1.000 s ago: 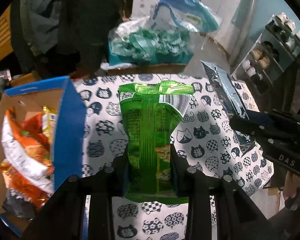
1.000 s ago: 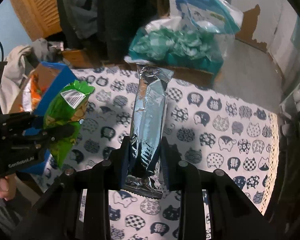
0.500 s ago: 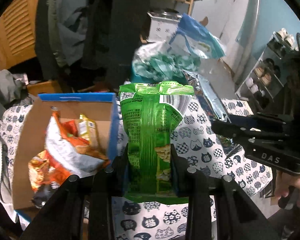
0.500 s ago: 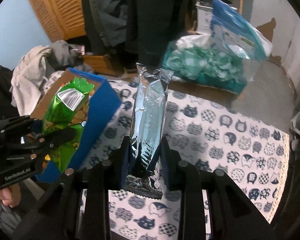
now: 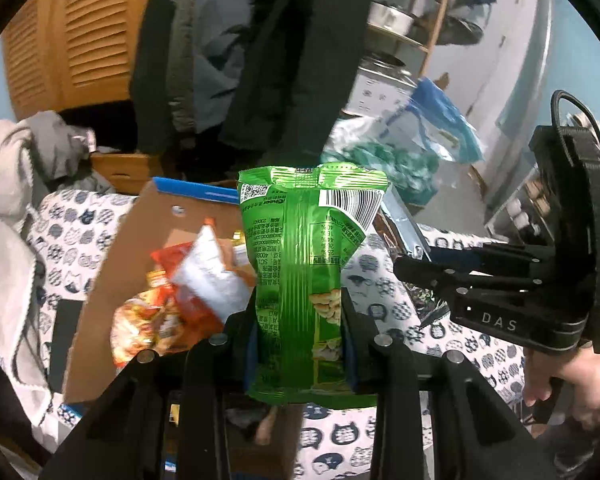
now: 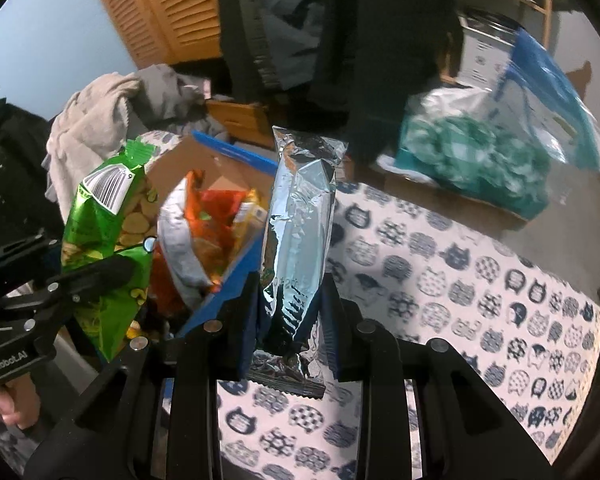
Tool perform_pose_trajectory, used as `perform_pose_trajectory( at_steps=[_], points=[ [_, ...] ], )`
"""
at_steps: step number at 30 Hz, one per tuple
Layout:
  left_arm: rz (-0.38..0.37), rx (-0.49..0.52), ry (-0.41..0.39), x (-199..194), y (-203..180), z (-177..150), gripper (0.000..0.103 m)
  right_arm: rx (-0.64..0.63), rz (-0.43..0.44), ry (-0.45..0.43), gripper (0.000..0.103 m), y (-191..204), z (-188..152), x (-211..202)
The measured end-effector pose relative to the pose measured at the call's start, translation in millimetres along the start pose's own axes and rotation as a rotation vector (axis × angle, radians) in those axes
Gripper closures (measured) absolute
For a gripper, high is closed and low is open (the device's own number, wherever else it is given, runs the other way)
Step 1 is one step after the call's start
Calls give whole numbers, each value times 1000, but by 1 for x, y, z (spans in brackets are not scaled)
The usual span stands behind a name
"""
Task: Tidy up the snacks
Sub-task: 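Carry the green bag over the box with the left tool while the right tool carries the foil bar, then release the green bag into the box with the left tool while the right tool drops the foil bar in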
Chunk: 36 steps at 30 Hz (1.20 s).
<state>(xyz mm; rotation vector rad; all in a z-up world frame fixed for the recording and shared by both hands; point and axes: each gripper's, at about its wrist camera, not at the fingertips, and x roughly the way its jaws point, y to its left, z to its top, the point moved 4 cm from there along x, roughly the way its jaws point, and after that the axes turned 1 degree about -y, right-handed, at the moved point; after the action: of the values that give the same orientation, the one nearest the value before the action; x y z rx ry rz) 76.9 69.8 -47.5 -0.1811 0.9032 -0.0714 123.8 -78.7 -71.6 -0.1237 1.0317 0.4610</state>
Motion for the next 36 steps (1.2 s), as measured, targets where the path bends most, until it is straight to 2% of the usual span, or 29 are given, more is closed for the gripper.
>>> perform_pose_trajectory(
  at_steps=[11,19,23,25,29,36],
  points=[
    [70,-126,6,2,69,-3,70,-73,45,36,76,50,25,34],
    [108,-192,23,8,96,-11,69,-58,98,55,75,64,39,56],
    [126,-180,18,4,95,-12,55,-54,113,41,73,64,44,55],
    [127,-179,12,1,94,-10,50,-51,112,36,67,63,45,52],
    [125,-169,-3,-6,88,-8,38,-35,110,34,67,61,41,45],
    [125,-124,-48,-28,72,-3,27,-52,72,-6,40,63,36,20]
  ],
)
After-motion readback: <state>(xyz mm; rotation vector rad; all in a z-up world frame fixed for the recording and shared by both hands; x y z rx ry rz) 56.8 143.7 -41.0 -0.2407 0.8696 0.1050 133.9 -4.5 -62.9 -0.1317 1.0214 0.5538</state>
